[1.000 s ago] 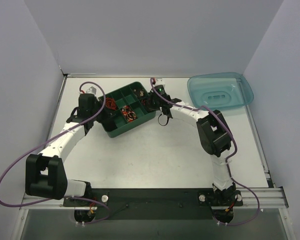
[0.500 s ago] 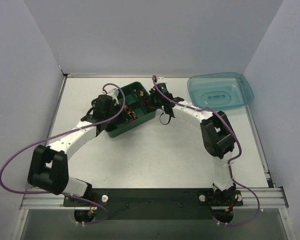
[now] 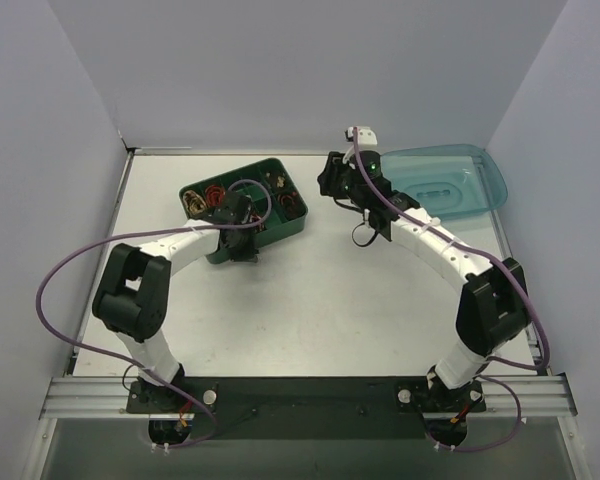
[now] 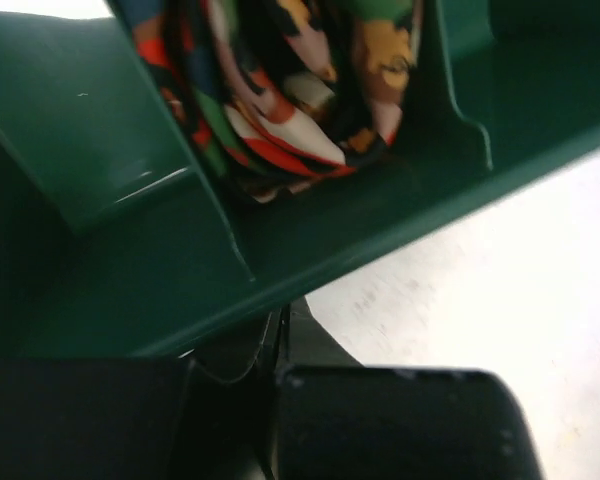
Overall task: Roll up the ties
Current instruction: Move the storage box to the corner of the board, then reset both arms
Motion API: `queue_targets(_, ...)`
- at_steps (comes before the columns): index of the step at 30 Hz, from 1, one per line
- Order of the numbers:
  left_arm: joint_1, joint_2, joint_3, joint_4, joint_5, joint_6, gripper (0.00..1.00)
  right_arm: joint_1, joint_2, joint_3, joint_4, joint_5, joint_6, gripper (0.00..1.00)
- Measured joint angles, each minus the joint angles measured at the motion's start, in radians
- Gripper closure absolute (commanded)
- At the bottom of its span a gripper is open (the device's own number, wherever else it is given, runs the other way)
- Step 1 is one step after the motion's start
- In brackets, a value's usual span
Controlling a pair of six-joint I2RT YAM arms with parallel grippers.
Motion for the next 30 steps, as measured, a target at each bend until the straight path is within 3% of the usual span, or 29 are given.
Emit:
queue_targets(9,0.103,0.210,0.298,-0.196,-0.307,0.029,1.00,-0.002,-0.071,-0.117,0.006,0.001,-0.017,0.53)
queue_targets(15,0.174,0.330,0.458,-0.256,-0.423,0.064,1.00,-0.003,-0.111,-0.184,-0.013,0.002,-0.019,0.49)
queue_targets(17,0.187,0.337,0.473,-0.259,-0.436,0.074,0.95,-0.007,-0.137,-0.197,-0.023,0.001,-0.021,0.44)
queue_targets(18,0.191,0.335,0.473,-0.260,-0.438,0.077,0.73,-0.007,-0.146,-0.200,-0.024,0.002,-0.023,0.43)
queue_targets(21,0.184,0.279,0.394,-0.208,-0.427,0.105,0.48,-0.007,-0.193,-0.214,-0.029,0.002,-0.031,0.37)
queue_targets(23,0.166,0.192,0.290,-0.163,-0.418,0.122,0.45,-0.008,-0.225,-0.228,-0.030,0.003,-0.035,0.33)
queue_targets(25,0.134,0.064,0.161,-0.108,-0.409,0.129,0.34,-0.009,-0.262,-0.247,-0.031,0.004,-0.040,0.30)
queue_targets(27,0.101,-0.080,0.050,-0.061,-0.387,0.138,0.34,-0.011,-0.285,-0.257,-0.035,0.005,-0.042,0.27)
queue_targets(30,0.085,-0.297,-0.087,0.058,-0.333,0.138,0.20,-0.016,-0.315,-0.268,-0.046,0.011,-0.044,0.25)
